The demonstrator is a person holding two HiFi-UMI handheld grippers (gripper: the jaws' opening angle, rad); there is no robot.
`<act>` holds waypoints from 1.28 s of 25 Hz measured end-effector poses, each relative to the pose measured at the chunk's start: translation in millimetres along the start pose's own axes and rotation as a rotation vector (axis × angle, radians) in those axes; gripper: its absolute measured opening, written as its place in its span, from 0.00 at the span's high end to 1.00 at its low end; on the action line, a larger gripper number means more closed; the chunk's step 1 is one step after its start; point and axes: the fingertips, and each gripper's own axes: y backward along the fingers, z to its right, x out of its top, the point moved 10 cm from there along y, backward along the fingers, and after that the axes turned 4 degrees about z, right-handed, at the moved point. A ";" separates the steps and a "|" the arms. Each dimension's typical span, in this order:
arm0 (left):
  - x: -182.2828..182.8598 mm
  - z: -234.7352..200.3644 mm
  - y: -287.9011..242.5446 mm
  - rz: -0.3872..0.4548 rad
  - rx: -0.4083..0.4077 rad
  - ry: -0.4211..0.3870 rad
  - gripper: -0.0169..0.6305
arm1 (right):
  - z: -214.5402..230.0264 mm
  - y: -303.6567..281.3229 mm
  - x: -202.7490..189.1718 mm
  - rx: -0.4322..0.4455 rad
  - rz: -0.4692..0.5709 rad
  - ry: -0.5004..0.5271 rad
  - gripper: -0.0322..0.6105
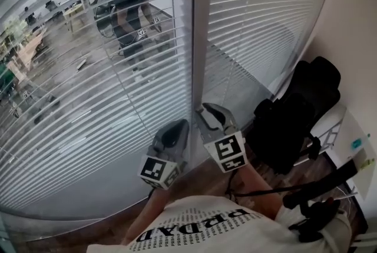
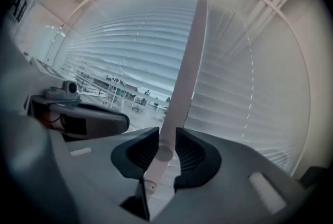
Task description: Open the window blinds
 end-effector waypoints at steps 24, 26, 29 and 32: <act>14.4 0.2 -0.4 0.042 -0.004 0.025 0.99 | -15.9 -12.0 12.1 0.038 0.071 0.026 0.94; 14.8 -1.2 -1.0 0.042 -0.005 0.024 0.99 | -15.2 -13.1 12.6 0.035 0.071 0.025 0.94; 13.4 -0.5 -2.6 0.041 -0.011 0.025 0.99 | -14.1 -13.3 12.4 0.033 0.072 0.028 0.94; 10.8 2.1 -3.4 0.043 -0.017 0.028 0.99 | -14.2 -12.0 10.1 0.031 0.071 0.030 0.94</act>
